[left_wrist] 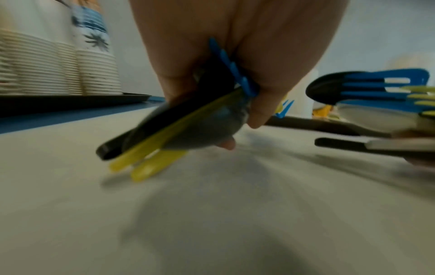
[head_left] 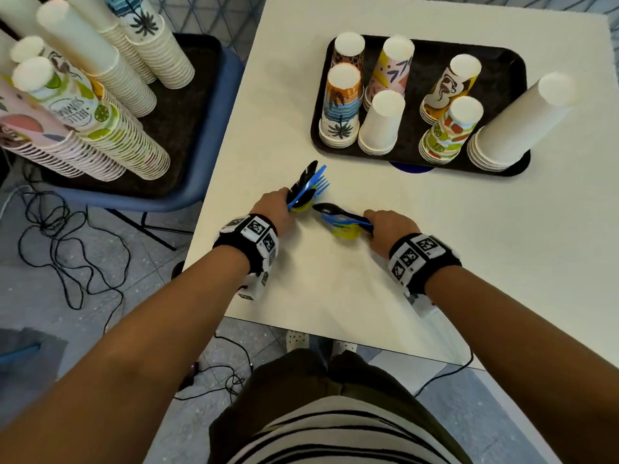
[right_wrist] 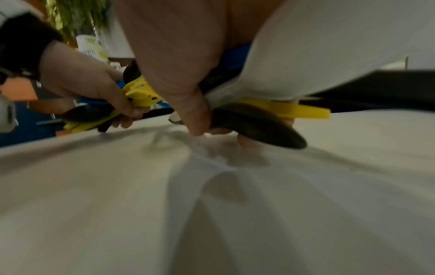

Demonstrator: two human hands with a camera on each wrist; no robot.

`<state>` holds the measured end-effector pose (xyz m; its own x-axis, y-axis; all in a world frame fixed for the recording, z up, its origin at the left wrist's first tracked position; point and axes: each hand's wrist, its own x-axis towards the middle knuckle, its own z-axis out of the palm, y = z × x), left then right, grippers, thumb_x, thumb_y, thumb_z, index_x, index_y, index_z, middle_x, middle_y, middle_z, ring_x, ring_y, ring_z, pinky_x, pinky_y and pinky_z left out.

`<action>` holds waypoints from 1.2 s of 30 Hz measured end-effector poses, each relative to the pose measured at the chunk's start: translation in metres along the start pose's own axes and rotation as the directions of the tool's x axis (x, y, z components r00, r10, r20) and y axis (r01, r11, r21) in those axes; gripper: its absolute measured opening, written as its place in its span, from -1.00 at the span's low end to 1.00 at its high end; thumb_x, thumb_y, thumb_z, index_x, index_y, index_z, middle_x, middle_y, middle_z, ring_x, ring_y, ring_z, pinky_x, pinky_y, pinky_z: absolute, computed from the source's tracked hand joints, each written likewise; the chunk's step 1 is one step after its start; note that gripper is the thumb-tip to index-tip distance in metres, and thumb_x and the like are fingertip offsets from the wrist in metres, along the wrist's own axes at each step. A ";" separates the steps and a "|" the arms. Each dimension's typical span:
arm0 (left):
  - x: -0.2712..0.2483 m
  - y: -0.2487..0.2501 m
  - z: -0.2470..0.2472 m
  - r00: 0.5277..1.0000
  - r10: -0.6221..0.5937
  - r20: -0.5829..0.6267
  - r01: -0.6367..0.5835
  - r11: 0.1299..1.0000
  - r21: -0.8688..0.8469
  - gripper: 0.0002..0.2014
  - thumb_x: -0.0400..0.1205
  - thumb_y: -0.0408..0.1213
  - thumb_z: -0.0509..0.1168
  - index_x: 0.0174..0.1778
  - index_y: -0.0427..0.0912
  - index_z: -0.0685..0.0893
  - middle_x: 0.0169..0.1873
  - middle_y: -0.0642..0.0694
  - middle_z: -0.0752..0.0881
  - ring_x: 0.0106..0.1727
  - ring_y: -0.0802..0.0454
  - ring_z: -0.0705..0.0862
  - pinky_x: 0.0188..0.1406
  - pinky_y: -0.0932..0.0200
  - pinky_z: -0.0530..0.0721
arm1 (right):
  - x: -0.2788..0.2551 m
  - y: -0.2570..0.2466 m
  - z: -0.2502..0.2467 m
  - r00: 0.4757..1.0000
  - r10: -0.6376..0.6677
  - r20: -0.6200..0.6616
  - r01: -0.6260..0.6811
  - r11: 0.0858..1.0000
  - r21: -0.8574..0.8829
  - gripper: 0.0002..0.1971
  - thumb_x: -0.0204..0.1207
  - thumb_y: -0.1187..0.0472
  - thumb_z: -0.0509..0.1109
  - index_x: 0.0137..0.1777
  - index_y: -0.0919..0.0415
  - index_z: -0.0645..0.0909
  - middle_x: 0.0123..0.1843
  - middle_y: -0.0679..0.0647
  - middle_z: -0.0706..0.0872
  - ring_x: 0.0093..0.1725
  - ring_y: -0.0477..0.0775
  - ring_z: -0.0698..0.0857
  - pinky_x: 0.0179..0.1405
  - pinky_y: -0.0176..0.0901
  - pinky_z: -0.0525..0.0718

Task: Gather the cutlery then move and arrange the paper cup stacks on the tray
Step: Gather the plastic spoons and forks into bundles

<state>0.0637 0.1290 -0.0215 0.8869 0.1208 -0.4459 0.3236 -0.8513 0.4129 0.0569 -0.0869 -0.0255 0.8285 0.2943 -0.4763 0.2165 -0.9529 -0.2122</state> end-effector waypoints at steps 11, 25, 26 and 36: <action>-0.068 -0.062 -0.014 0.983 -0.182 -0.038 0.139 0.855 -0.499 -0.95 0.62 -0.35 0.22 -0.05 -0.21 0.55 -0.47 -0.12 0.55 -0.46 -0.03 0.53 -0.30 0.17 0.51 | -0.018 -0.063 -0.006 1.000 -0.013 0.018 0.006 0.939 0.344 -0.81 0.55 0.17 0.24 0.04 0.29 0.53 -0.02 0.33 0.68 -0.03 0.34 0.65 -0.18 -0.10 0.46; -0.119 -0.276 -0.071 0.902 -0.432 -0.024 0.294 0.652 -0.699 -0.69 0.35 -0.15 0.29 -0.05 -0.23 0.64 -0.28 -0.39 0.63 -0.15 -0.34 0.70 -0.18 0.08 0.49 | 0.019 -0.322 0.037 0.982 -0.180 0.056 0.130 0.859 0.496 -0.71 0.46 0.30 0.37 0.18 0.30 0.59 0.13 0.36 0.71 0.16 0.31 0.66 -0.06 -0.14 0.49; -0.120 -0.287 -0.070 0.897 -0.442 -0.022 0.298 0.639 -0.710 -0.73 0.40 -0.20 0.32 -0.02 -0.21 0.63 -0.27 -0.33 0.64 -0.18 -0.23 0.67 -0.16 0.03 0.52 | 0.020 -0.334 0.041 0.980 -0.188 0.068 0.129 0.855 0.503 -0.68 0.46 0.30 0.38 0.22 0.30 0.58 0.16 0.35 0.70 0.20 0.29 0.65 0.00 -0.15 0.47; -0.106 -0.412 -0.047 0.762 -0.646 0.037 0.380 0.399 -0.835 -0.72 0.56 -0.37 0.29 0.18 -0.28 0.50 -0.24 -0.19 0.61 -0.35 -0.07 0.58 -0.24 0.09 0.56 | 0.068 -0.467 0.143 0.954 -0.159 0.254 0.003 0.852 0.523 -0.72 0.51 0.25 0.33 0.19 0.33 0.57 0.17 0.33 0.69 0.19 0.30 0.66 0.15 -0.04 0.59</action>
<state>-0.1475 0.4912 -0.1069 0.4542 0.6233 -0.6365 0.7411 0.1322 0.6583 -0.0619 0.3889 -0.0813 0.6249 0.4509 -0.6373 -0.0828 -0.7735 -0.6284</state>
